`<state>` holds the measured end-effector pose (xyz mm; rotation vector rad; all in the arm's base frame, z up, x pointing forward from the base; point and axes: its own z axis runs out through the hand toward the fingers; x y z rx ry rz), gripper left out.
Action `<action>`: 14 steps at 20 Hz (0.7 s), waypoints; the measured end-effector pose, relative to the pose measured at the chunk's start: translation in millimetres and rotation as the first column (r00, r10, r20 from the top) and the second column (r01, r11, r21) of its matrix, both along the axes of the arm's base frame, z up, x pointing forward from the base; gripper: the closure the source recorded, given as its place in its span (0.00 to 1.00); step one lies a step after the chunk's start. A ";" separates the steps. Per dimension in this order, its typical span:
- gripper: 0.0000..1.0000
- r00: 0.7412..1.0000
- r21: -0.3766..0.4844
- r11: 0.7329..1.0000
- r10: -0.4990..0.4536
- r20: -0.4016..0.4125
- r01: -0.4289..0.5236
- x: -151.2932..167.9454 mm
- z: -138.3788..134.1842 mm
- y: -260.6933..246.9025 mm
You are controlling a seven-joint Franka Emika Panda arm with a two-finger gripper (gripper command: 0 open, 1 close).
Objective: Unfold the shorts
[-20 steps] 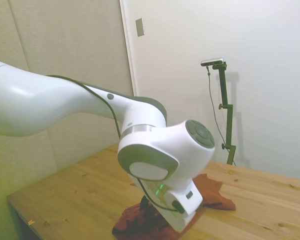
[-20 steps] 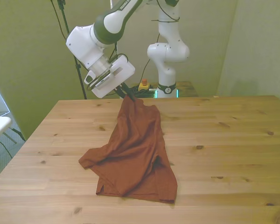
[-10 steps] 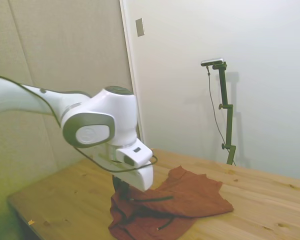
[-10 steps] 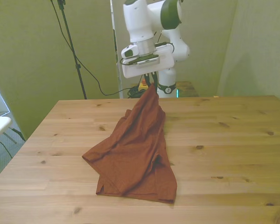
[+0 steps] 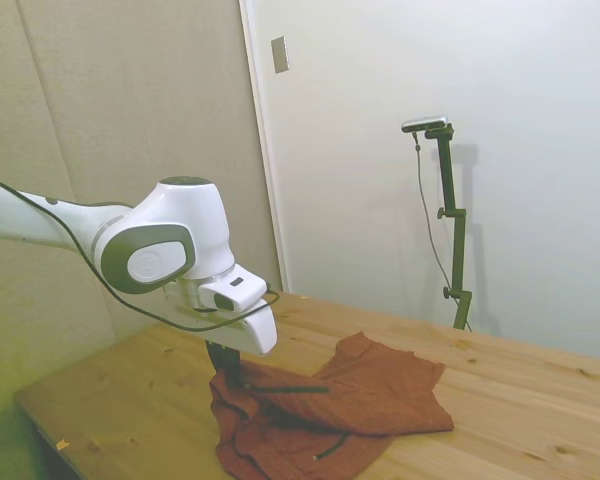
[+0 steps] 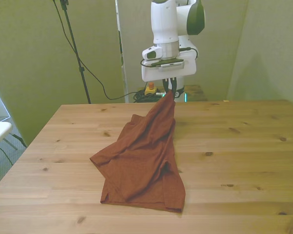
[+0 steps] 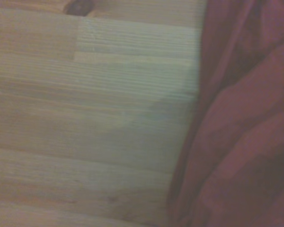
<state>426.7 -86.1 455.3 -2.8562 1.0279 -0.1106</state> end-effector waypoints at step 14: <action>0.00 0.989 -0.060 0.993 0.094 -0.112 -0.101 2.2 -29.7 73.6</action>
